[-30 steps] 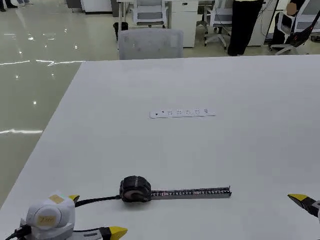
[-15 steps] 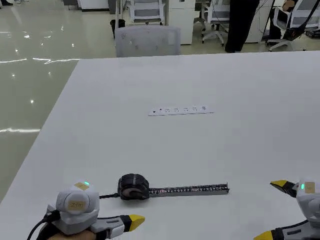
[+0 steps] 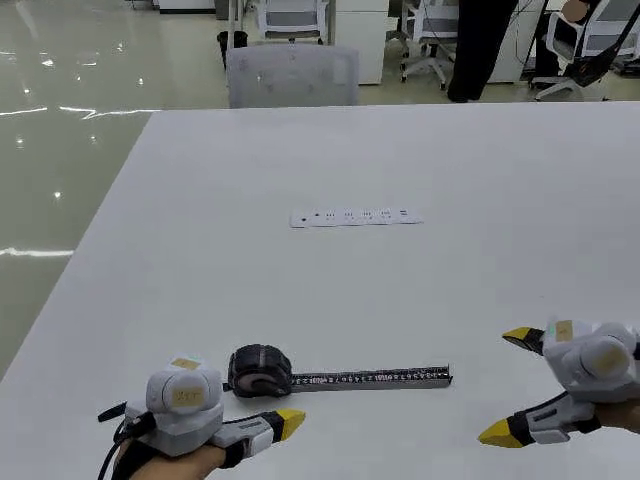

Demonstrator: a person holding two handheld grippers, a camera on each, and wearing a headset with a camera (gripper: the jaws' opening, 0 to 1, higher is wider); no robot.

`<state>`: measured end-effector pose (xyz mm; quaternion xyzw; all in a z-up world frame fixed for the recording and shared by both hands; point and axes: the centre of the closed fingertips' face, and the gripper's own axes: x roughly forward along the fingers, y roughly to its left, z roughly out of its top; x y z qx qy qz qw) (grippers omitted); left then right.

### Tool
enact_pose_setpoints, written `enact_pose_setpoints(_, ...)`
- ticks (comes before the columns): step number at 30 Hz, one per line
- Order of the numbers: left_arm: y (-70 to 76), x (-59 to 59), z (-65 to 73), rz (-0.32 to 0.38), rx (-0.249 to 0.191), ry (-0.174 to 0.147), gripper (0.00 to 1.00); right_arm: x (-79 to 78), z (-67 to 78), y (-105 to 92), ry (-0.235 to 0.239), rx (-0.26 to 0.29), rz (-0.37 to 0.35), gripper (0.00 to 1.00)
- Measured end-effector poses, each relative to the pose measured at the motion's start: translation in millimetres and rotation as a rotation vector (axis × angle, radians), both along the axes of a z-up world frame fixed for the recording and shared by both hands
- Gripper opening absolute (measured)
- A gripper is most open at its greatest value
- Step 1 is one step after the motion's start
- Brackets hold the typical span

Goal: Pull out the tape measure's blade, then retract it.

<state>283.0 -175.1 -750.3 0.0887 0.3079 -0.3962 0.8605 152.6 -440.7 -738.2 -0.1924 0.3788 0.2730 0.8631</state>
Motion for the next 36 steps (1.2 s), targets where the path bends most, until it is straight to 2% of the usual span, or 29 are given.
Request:
enact_pose_setpoints(3, -5.6, 1.4, -2.0, -0.005, 0.002, -0.015, 1.00, 5.5, -5.9, 1.5, 0.024, -0.009, 0.036, 0.91)
enact_pose_setpoints(6, -11.6, 3.9, -2.7, 0.004, -0.004, -0.021, 1.00, 9.8, -18.3, 0.1, 0.068, -0.037, 0.099, 0.88)
enact_pose_setpoints(7, -12.3, 6.1, -1.9, 0.017, -0.010, -0.032, 1.00, 11.0, -20.6, -0.7, 0.077, -0.053, 0.118, 0.87)
enact_pose_setpoints(8, -14.5, 10.9, 1.3, 0.030, -0.028, -0.066, 1.00, 12.2, -24.8, -1.8, 0.097, -0.063, 0.127, 0.87)
enact_pose_setpoints(11, -17.4, 11.9, -5.5, 0.044, -0.025, -0.043, 1.00, 18.6, -32.2, -0.4, 0.126, -0.055, 0.163, 0.85)
enact_pose_setpoints(14, -22.4, 12.2, -6.8, 0.048, -0.039, -0.039, 1.00, 24.6, -37.7, -1.5, 0.153, -0.065, 0.194, 0.81)
enact_pose_setpoints(17, -25.2, 15.7, -9.5, 0.053, -0.029, -0.050, 1.00, 33.5, -40.2, -3.6, 0.163, -0.065, 0.202, 0.75)
enact_pose_setpoints(19, -27.8, 19.6, -8.4, 0.058, -0.037, -0.058, 1.00, 39.7, -41.1, -2.9, 0.164, -0.059, 0.207, 0.72)
enact_pose_setpoints(21, -27.0, 24.3, -6.5, 0.071, -0.035, -0.077, 1.00, 43.2, -45.7, -2.1, 0.175, -0.074, 0.243, 0.68)
enact_pose_setpoints(24, -25.8, 32.3, -3.6, 0.123, -0.073, -0.091, 1.00, 44.1, -55.3, -0.6, 0.207, -0.096, 0.292, 0.63)
enact_pose_setpoints(28, -23.3, 39.3, -3.8, 0.170, -0.112, -0.092, 1.00, 49.5, -65.2, 2.7, 0.227, -0.092, 0.294, 0.57)
enact_pose_setpoints(31, -20.4, 38.9, -2.8, 0.187, -0.133, -0.092, 1.00, 50.6, -68.0, 5.4, 0.238, -0.087, 0.301, 0.52)
enact_pose_setpoints(33, -19.2, 39.4, -3.5, 0.189, -0.126, -0.102, 1.00, 51.8, -70.0, 6.8, 0.241, -0.092, 0.310, 0.50)
enact_pose_setpoints(36, -18.5, 39.8, -4.8, 0.193, -0.125, -0.099, 1.00, 52.1, -74.6, 6.0, 0.256, -0.104, 0.333, 0.47)
